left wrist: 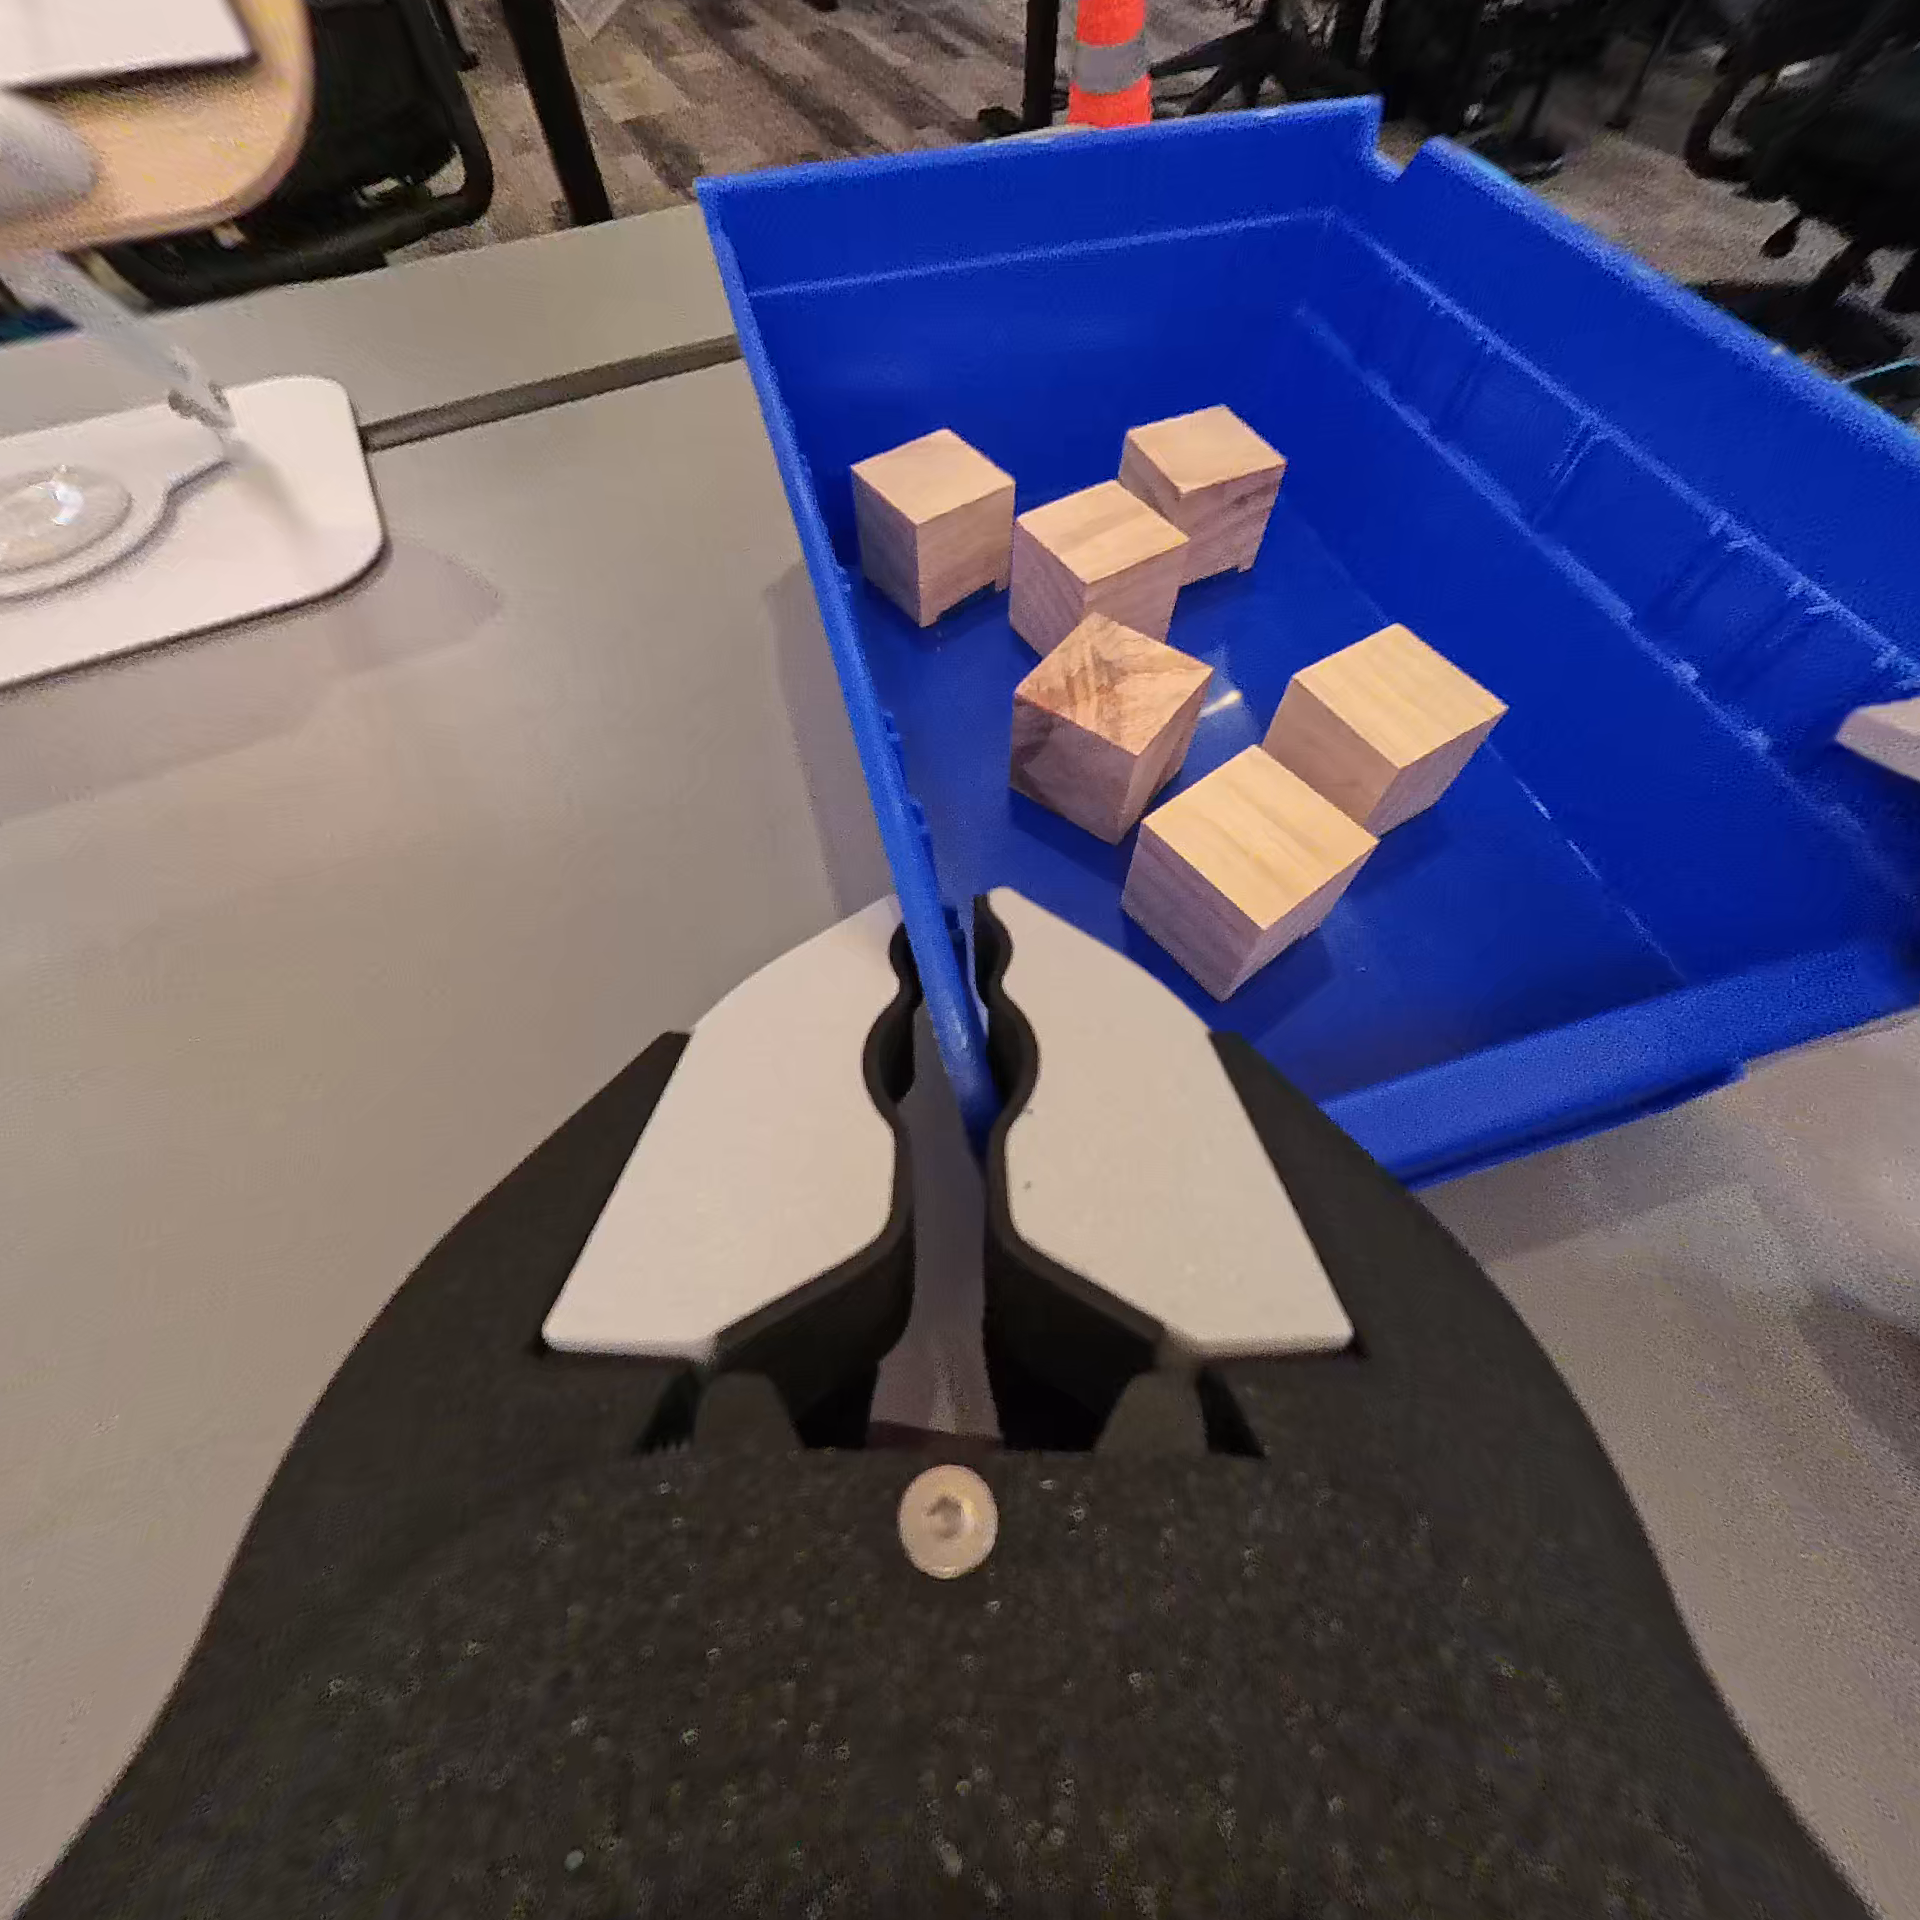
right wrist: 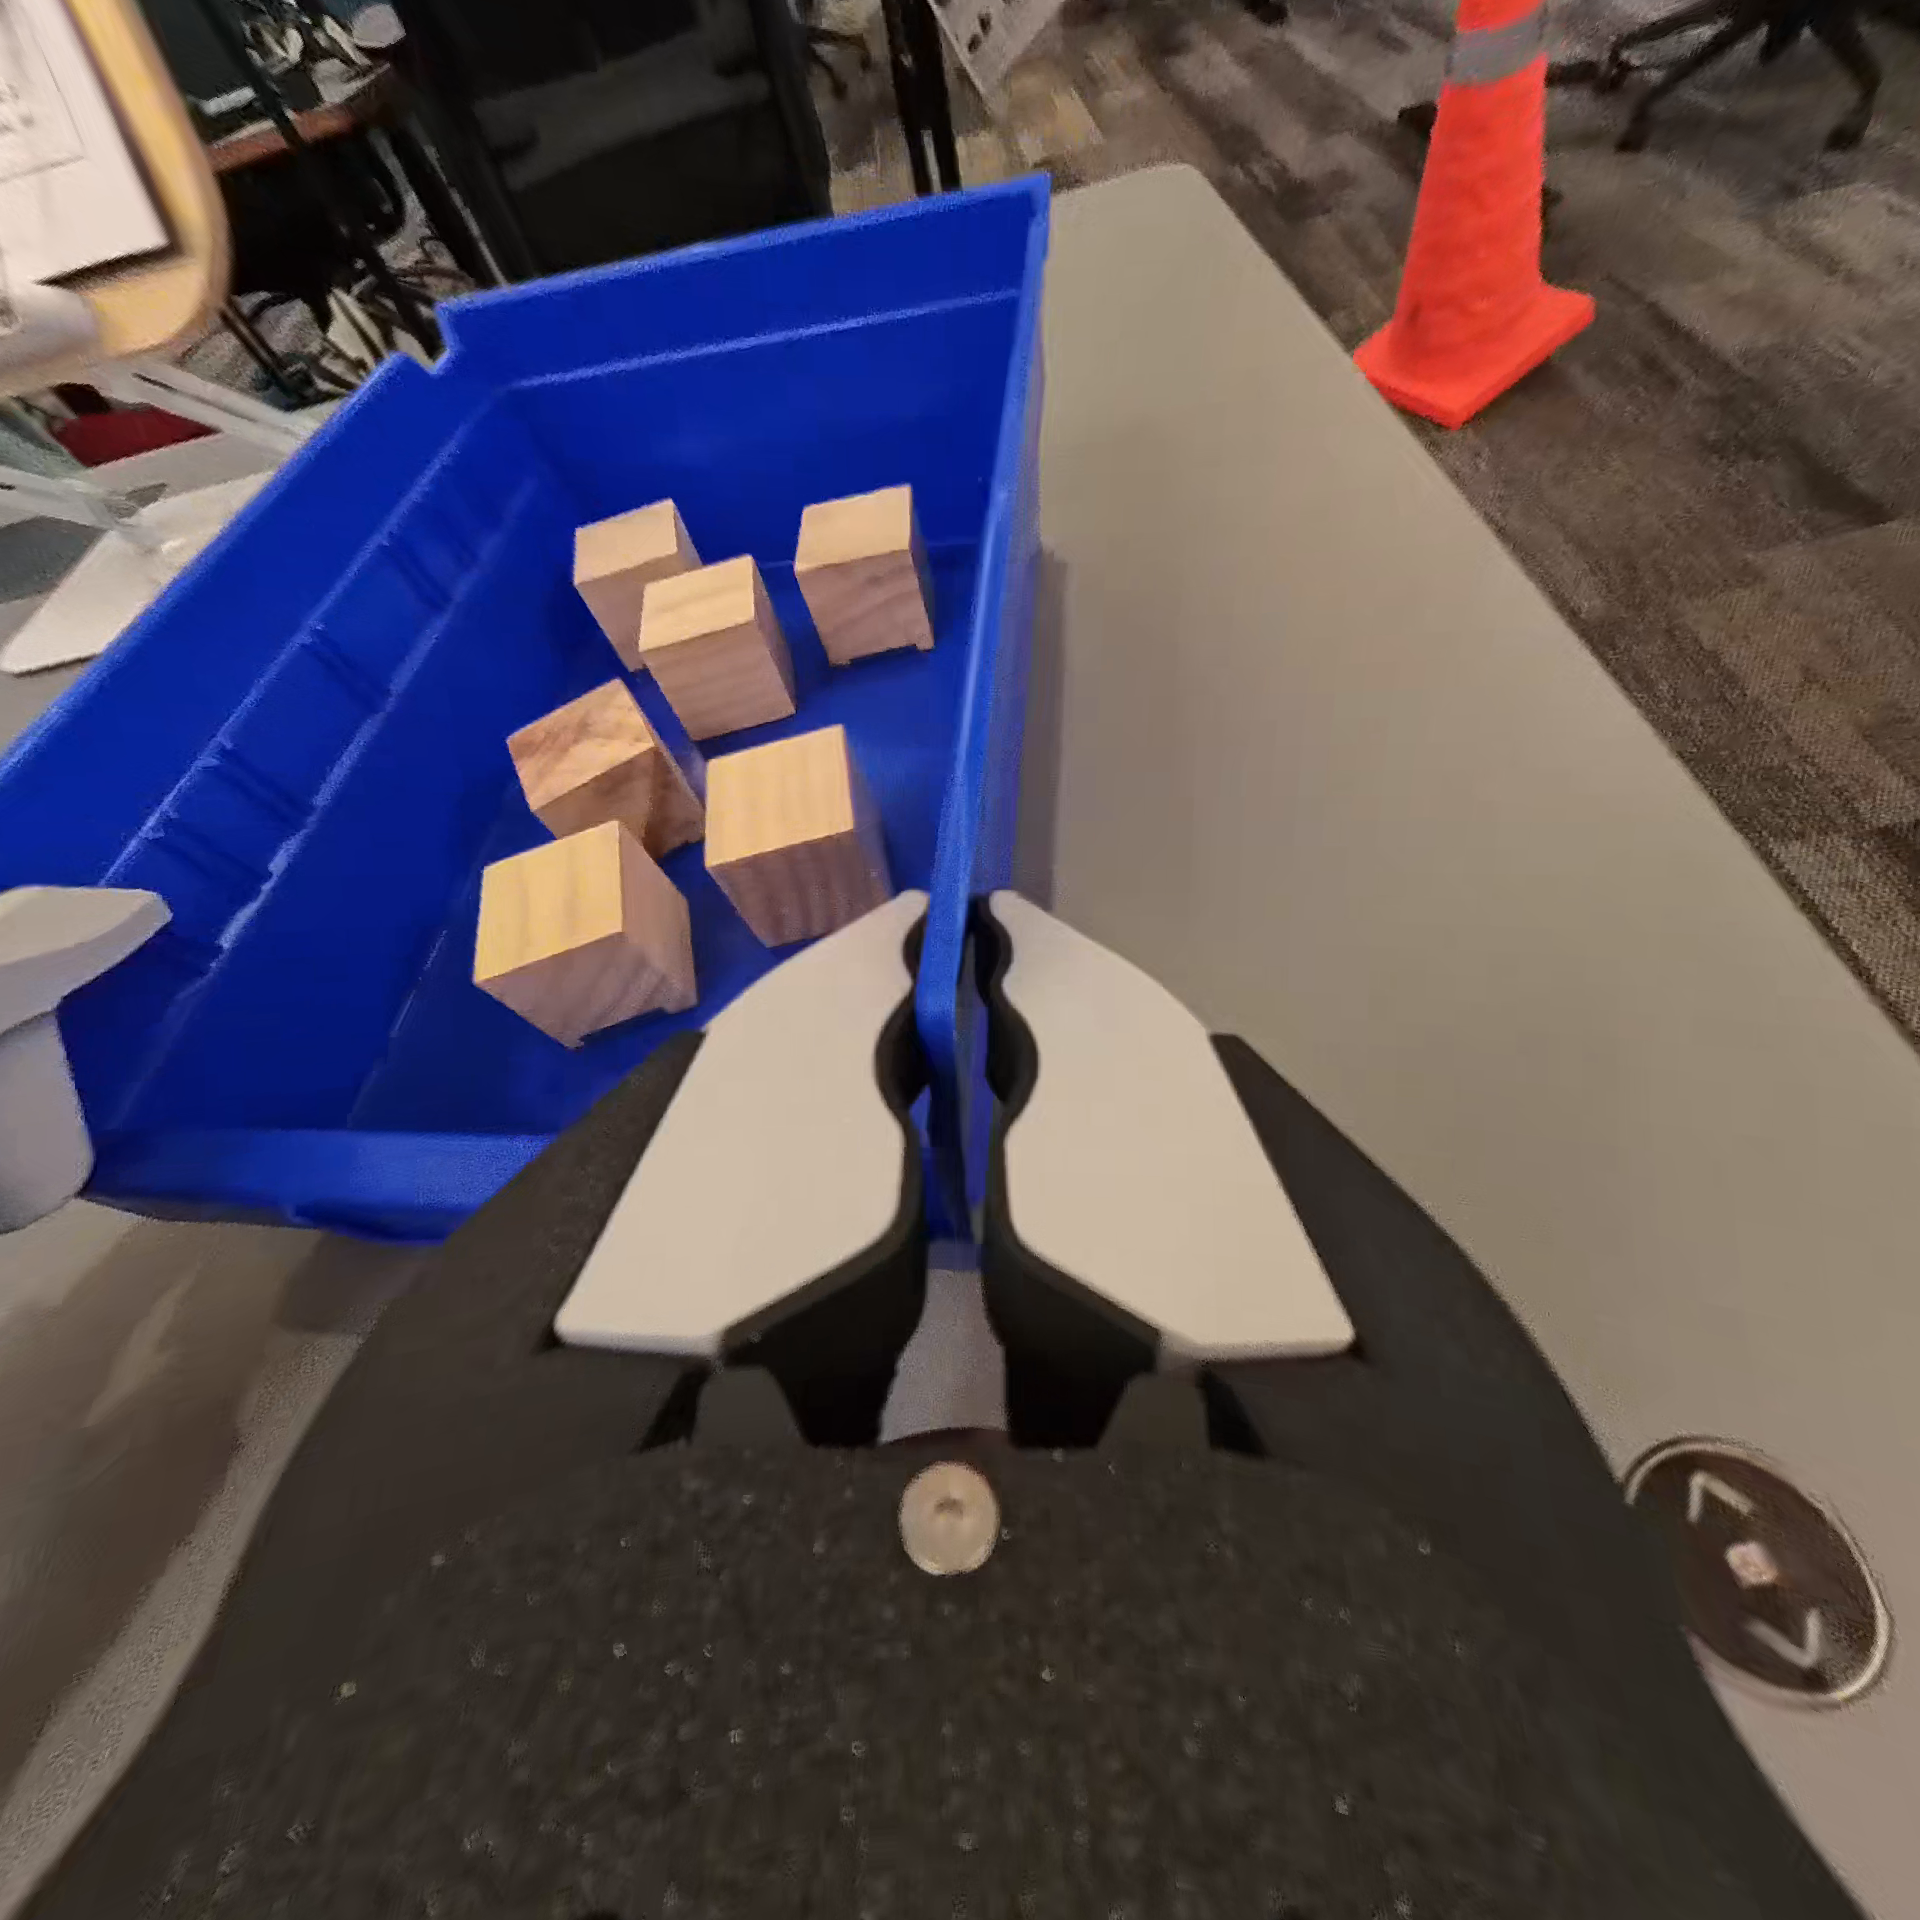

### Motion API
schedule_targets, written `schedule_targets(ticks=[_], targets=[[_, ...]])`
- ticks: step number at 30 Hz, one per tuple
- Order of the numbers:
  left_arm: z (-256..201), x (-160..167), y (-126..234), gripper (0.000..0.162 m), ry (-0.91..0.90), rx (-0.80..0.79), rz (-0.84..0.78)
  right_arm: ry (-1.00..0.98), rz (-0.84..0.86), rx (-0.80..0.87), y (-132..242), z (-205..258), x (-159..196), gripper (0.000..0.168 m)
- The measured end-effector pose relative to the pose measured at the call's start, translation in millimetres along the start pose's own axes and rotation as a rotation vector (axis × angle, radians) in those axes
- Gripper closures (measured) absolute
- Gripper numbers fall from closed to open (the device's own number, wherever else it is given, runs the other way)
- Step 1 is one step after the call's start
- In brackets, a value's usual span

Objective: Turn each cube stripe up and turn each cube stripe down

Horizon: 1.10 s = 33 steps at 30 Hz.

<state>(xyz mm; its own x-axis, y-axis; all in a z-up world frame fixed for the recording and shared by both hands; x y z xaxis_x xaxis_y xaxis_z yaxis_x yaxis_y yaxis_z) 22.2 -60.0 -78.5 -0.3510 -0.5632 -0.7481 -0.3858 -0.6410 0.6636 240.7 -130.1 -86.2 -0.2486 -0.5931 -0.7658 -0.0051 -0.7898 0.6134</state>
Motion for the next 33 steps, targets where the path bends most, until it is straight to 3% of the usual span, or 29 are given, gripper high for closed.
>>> schedule_targets(ticks=[5,11,16,23,24,25,26,27,30,33], targets=[[51,41,49,0.155,0.025,-0.055,-0.037,0.090,-0.036,-0.023,17,71,17,0.165],[138,93,129,0.152,0.075,-0.220,-0.108,0.208,-0.063,-0.215,10,185,33,0.164],[191,129,145,0.153,0.172,-0.282,-0.054,0.304,0.023,-0.261,-14,253,47,0.164],[207,130,143,0.143,0.202,-0.184,-0.041,0.300,0.037,-0.325,-25,258,49,0.162],[207,130,146,0.119,0.182,-0.141,-0.051,0.319,0.021,-0.343,-24,255,51,0.158],[206,131,154,0.092,0.166,-0.107,-0.065,0.331,-0.010,-0.334,-21,249,52,0.137],[207,135,166,0.090,0.161,-0.094,-0.092,0.356,-0.055,-0.316,-17,242,55,0.117],[210,139,182,0.092,0.152,-0.087,-0.131,0.391,-0.105,-0.302,-9,236,57,0.110],[236,163,237,0.089,0.152,-0.187,-0.263,0.589,-0.304,-0.224,20,226,62,0.099],[287,194,279,0.096,0.182,-0.374,-0.377,0.673,-0.403,-0.193,37,229,78,0.094]])
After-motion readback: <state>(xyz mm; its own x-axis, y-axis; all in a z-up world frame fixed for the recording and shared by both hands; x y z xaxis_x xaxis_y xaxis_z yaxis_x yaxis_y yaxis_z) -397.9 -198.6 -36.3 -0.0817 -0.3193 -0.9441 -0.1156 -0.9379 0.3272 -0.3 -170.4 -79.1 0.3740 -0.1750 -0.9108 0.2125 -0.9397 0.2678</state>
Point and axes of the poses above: each gripper's, where its closed fingertips meet, y back along the fingers, x out of its underside, z = x × y across the jaws, the point moved 9 cm from there along y, back along the fingers, and after that the axes turned 14 degrees about z, right-handed, at the moved point
